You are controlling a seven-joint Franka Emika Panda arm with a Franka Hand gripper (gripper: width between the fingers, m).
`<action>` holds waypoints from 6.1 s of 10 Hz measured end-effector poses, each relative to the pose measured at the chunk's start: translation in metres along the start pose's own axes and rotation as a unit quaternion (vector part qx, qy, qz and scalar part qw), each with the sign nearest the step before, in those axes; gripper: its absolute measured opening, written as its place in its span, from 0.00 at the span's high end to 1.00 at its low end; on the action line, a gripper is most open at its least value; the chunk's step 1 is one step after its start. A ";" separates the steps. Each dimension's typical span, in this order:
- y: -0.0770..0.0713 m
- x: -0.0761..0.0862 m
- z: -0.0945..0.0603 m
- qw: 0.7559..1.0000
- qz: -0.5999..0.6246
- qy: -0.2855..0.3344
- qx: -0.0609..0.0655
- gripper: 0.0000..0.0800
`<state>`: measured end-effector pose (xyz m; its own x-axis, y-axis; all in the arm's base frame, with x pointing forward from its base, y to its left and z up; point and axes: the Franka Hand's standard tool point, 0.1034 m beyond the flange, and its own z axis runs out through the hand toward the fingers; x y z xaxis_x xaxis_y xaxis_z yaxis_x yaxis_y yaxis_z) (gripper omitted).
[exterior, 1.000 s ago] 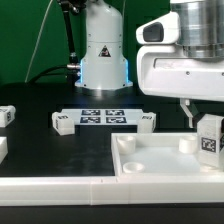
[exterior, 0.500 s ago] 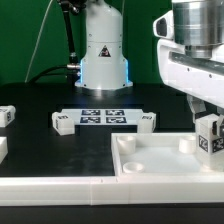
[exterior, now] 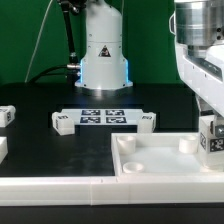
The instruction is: Assemble one leg
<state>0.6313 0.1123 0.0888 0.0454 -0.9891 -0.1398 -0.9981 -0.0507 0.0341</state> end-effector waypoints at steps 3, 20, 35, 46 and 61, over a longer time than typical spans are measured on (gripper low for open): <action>0.000 -0.001 0.001 0.999 -0.055 -0.001 0.000 0.22; 0.001 -0.002 0.006 0.716 -0.698 0.001 -0.004 0.56; 0.003 0.000 0.008 0.993 -0.113 0.018 0.014 0.64; 0.003 -0.001 0.008 1.000 0.002 0.004 0.017 0.21; 0.001 0.001 0.006 0.777 -0.629 0.023 -0.017 0.22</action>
Offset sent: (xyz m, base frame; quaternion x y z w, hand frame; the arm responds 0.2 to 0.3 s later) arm -0.0019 0.0023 -0.0033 0.0045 0.0069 -0.2057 0.9786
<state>0.6302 0.1117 0.0822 0.9863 -0.1578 -0.0477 -0.1610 -0.9841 -0.0744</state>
